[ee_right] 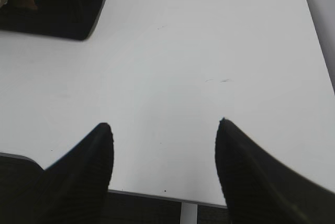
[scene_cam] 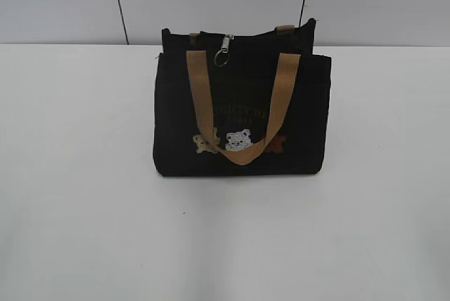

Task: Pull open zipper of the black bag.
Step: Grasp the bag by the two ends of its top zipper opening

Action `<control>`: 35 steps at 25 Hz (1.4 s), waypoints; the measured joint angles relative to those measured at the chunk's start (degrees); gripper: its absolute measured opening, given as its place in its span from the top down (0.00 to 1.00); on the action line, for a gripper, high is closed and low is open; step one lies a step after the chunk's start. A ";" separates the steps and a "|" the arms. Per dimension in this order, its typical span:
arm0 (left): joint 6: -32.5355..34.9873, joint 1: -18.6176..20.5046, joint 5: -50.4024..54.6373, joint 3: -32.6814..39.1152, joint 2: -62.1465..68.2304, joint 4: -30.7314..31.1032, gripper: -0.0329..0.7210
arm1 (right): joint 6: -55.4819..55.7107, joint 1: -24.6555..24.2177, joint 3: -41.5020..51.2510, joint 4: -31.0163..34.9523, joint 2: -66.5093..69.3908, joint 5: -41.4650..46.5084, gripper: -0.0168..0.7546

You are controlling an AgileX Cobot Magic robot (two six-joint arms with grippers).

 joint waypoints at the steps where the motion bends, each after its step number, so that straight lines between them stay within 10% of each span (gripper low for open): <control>1: 0.00 0.00 0.00 0.00 0.00 0.00 0.36 | 0.00 0.00 0.00 0.00 0.00 0.00 0.37; 22: 2.87 -0.02 -2.81 -5.94 15.18 -9.50 0.43 | 0.00 0.00 0.00 0.00 0.00 0.00 0.37; 27: 16.13 -0.02 -8.77 -6.85 27.53 -20.35 0.44 | 0.00 0.00 0.00 0.00 0.00 0.00 0.37; 35: 58.76 -0.02 -14.85 -6.90 46.23 -43.03 0.43 | 0.00 0.00 0.00 0.00 0.00 0.00 0.37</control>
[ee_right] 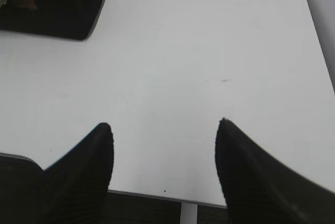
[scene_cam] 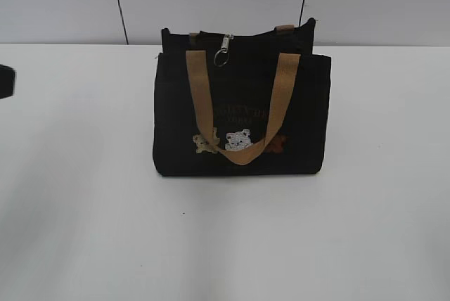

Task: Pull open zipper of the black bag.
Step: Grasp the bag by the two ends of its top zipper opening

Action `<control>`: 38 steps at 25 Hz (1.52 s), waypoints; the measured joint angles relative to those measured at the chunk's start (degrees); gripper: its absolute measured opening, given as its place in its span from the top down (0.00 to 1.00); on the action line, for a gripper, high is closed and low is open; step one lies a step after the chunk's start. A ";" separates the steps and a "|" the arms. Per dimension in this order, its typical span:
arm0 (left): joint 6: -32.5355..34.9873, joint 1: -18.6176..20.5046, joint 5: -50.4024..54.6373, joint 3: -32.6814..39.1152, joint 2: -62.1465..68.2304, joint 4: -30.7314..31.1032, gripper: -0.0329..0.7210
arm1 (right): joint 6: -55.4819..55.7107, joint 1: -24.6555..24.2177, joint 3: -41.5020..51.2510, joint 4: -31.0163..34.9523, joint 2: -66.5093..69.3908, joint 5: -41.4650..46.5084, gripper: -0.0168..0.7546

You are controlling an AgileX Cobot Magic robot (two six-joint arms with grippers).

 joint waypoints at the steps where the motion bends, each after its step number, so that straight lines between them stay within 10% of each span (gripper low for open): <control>1: 4.48 0.00 0.00 0.00 3.17 -3.34 0.42 | 0.00 0.00 0.00 0.00 0.00 0.00 0.37; 14: 47.35 -1.18 2.56 -0.45 36.13 -34.02 0.28 | 0.00 0.00 0.00 0.04 0.00 0.00 0.37; 30: 53.09 -10.63 3.61 -15.18 63.02 -39.60 0.29 | 0.00 0.00 0.00 0.04 0.00 0.00 0.37; 38: 53.09 -11.02 3.09 -16.61 65.06 -41.15 0.90 | 0.00 0.00 0.00 0.04 0.00 0.00 0.37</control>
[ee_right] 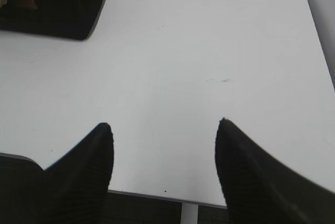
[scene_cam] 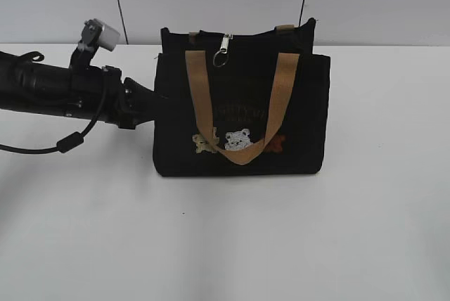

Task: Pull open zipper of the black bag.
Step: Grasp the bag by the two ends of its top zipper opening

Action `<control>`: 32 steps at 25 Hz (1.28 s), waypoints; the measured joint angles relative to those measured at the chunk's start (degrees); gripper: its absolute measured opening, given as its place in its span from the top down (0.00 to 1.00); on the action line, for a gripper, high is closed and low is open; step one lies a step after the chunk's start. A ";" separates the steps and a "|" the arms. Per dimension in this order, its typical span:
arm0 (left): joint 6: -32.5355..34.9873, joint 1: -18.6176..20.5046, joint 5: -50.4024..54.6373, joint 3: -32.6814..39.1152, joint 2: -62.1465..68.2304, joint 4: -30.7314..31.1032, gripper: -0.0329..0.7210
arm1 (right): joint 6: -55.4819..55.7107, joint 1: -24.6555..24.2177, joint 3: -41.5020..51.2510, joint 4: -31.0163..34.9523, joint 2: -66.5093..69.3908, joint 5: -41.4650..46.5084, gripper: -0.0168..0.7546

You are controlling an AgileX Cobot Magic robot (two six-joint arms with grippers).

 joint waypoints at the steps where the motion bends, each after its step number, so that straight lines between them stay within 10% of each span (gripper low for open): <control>1: -0.11 -0.05 -0.05 0.00 0.05 0.05 0.91 | 0.00 0.00 0.00 0.00 0.00 0.00 0.37; 18: -0.42 -0.10 0.61 0.00 0.05 1.16 0.92 | -0.60 0.00 0.00 4.22 0.17 0.00 0.37; 32: -0.51 -0.10 0.56 -0.04 0.05 1.34 0.92 | -45.68 0.00 -9.42 42.06 42.42 -15.96 0.37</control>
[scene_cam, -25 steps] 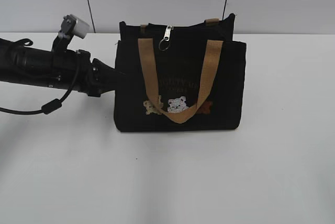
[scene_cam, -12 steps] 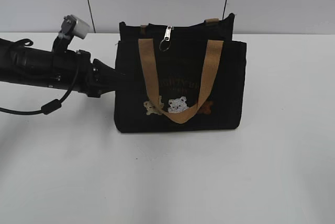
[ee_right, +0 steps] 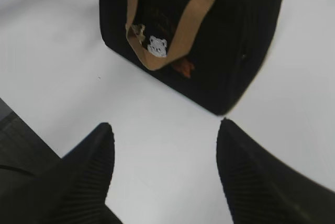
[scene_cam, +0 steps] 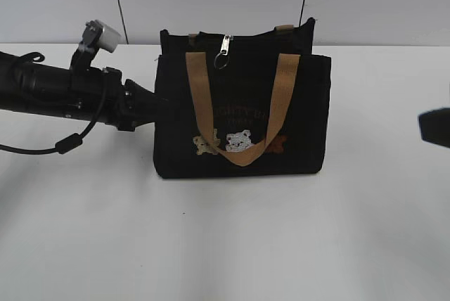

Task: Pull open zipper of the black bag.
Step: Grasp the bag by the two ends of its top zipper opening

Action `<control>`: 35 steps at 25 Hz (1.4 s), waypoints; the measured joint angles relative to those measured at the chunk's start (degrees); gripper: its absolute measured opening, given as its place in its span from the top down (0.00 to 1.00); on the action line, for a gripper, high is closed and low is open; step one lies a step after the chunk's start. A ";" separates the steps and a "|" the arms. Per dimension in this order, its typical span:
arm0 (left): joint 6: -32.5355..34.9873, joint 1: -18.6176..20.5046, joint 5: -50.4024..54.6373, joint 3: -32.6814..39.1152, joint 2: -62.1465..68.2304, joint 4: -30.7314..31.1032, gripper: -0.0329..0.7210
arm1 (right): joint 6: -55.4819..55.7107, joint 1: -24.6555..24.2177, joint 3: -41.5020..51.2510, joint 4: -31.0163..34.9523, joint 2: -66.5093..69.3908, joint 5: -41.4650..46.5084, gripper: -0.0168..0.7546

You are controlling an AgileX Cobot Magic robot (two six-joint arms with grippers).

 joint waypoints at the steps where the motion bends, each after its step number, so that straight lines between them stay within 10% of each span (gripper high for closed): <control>1: 0.00 0.00 0.00 0.00 0.00 0.00 0.92 | -2.85 0.45 -0.97 2.42 3.60 -0.36 0.37; 15: -0.06 0.00 0.00 -0.14 0.00 0.25 0.92 | -30.24 14.02 -21.79 22.69 44.91 -2.81 0.37; 35: -0.06 0.00 0.00 -0.14 0.00 0.29 0.92 | -31.83 14.40 -32.86 31.35 66.17 -2.63 0.37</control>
